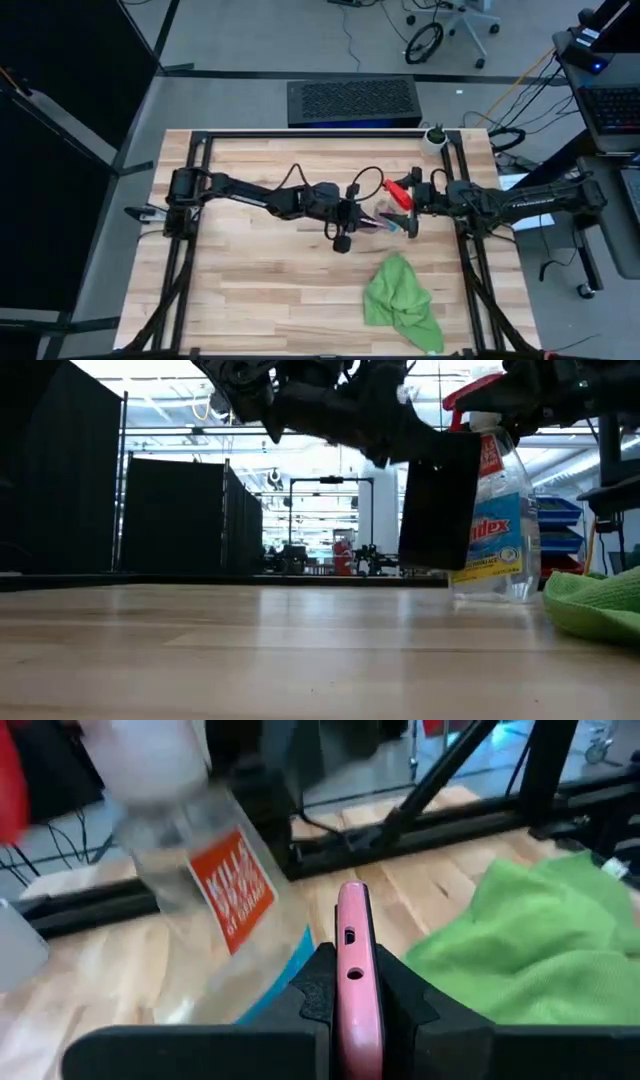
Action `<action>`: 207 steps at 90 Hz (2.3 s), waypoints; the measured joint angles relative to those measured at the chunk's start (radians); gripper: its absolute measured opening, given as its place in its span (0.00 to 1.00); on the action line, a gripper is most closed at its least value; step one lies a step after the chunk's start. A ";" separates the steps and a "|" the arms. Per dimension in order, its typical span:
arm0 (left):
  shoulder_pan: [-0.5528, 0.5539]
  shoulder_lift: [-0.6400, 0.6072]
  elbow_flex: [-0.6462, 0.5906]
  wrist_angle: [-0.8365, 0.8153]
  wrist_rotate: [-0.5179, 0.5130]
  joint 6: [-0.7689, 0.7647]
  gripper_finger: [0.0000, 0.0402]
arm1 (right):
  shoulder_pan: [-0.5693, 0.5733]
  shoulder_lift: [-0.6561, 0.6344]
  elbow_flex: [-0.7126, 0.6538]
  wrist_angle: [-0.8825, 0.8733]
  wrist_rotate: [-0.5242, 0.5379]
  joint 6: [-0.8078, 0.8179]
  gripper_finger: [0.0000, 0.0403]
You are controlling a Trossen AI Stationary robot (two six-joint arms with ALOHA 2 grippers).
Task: Apply microfiber cloth
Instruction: Spray the front of the cellphone with the cleaning bottle
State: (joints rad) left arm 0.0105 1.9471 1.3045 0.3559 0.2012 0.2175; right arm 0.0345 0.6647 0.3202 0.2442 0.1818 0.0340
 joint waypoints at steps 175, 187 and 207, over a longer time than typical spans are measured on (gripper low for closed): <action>0.020 0.080 -0.001 -0.014 -0.199 -0.185 0.04 | 0.046 0.011 0.000 -0.456 -0.055 0.486 0.95; 0.025 0.080 -0.001 -0.013 -0.211 -0.183 0.04 | 0.046 0.016 0.000 -0.492 -0.054 0.530 0.95; 0.024 0.080 -0.001 -0.013 -0.211 -0.175 0.04 | 0.046 0.039 0.000 -0.473 -0.052 0.551 0.95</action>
State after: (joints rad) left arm 0.0345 2.0271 1.3037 0.3428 -0.0093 0.0429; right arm 0.0807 0.7038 0.3202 -0.2287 0.1295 0.5846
